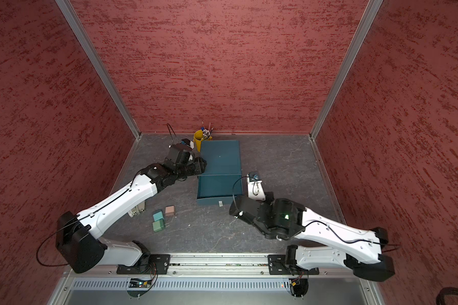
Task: Place the plugs into the drawer by color
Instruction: Open the drawer in the storage box, then pick up the plug from the center of the board.
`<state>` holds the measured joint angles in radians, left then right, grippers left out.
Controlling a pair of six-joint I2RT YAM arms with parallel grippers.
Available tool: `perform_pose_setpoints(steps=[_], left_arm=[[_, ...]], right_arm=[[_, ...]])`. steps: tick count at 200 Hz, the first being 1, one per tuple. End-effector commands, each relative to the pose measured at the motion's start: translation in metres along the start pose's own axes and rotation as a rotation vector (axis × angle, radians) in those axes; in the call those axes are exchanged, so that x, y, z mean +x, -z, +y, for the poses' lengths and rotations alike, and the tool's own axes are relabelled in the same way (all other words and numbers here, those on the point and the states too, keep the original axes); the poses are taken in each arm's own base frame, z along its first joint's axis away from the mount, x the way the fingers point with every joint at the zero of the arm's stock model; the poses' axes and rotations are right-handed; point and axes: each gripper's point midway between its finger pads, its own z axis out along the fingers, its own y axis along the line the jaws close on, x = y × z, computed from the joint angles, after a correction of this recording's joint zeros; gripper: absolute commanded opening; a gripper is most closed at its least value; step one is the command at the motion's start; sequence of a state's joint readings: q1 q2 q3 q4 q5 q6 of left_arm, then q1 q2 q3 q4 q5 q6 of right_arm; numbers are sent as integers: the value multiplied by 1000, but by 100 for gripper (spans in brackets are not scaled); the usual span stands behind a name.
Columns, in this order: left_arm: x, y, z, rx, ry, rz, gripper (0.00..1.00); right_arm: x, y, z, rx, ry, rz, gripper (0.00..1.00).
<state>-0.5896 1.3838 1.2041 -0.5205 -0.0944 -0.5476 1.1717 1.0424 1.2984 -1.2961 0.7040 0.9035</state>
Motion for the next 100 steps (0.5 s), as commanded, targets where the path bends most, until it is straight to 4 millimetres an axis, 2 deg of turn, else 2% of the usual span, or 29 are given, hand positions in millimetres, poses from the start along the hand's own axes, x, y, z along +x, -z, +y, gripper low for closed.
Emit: perform_pose_setpoints(steps=[1,28,44,82,100], left_arm=[[7,9,6,-2,-2,32,51],[1,18,0,32,5,20,51],[-1,24,-3,45,6,13,52],[2,28,-2,53,-14,18,55],[7,25,1,44,-15,33,55]], right_arm=[[13,-6,-57,191,-59,122,94],[31,-38,-81,256,-223,253,93],[49,-59,-98,299,-335,340,93],[98,-111,-108,243,-514,482,90],[119,-125,-114,251,-544,511,89]])
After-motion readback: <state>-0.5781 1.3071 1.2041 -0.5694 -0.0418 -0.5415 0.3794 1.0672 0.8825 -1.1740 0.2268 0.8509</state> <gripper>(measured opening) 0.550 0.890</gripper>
